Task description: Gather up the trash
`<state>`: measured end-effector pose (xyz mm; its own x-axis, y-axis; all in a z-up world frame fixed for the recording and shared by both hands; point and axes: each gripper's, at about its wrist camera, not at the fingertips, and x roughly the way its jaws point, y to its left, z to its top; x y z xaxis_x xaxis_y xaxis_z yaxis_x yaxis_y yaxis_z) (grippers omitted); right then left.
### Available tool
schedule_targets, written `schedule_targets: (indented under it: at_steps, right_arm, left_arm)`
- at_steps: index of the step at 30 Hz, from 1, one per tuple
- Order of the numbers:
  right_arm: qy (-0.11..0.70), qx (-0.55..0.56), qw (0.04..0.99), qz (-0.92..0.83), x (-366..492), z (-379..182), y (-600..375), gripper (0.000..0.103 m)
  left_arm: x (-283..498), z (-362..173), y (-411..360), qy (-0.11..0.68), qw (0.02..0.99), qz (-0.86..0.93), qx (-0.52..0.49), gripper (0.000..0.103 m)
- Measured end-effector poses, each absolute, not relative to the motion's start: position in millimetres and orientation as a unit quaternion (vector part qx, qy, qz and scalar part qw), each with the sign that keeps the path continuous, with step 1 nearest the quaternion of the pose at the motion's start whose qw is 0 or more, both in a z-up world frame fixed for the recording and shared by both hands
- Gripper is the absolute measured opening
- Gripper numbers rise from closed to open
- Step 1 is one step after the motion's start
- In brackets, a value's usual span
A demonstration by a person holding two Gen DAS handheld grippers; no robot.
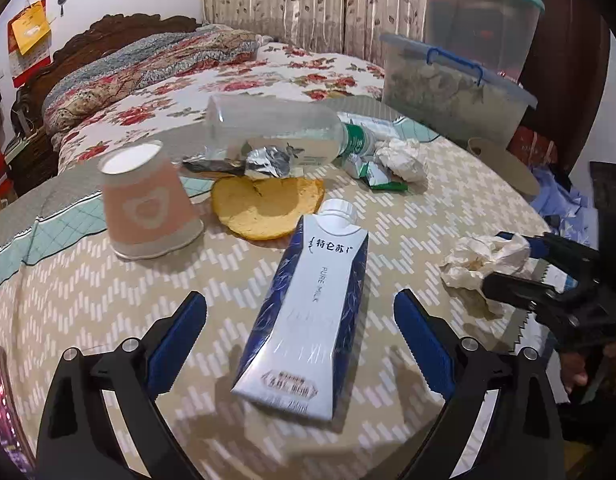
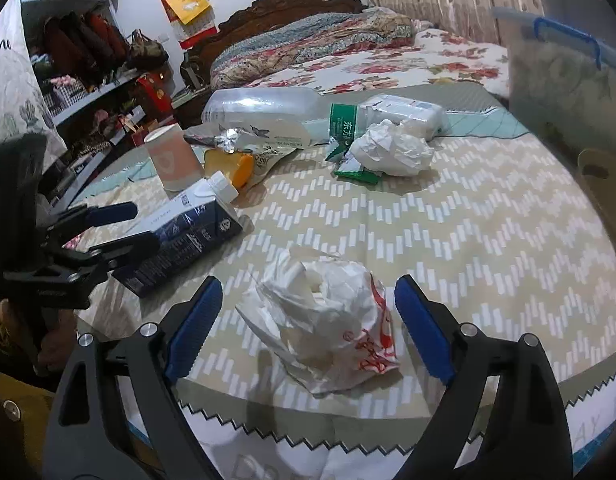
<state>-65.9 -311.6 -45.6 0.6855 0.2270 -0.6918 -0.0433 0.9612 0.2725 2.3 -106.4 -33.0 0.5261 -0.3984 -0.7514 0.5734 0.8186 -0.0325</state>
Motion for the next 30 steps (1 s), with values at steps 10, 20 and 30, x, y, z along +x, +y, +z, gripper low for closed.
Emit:
schedule_targets:
  at_steps: [10,20,30]
  right_arm:
    - [0.404,0.093,0.908,0.065,-64,-56,-306,0.089]
    - [0.431,0.091,0.897,0.034,-54,-70,-312,0.095]
    - [0.454,0.037,0.890,0.013,-46,-74,-298,0.100]
  left_arm:
    - [17,-53,-103,0.438,0.856,-0.258,0.093,0.090]
    - [22,-63,-95,0.455,0.849,-0.258,0.072,0.092]
    - [20,-64,-97,0.455,0.848,-0.258,0.083,0.094]
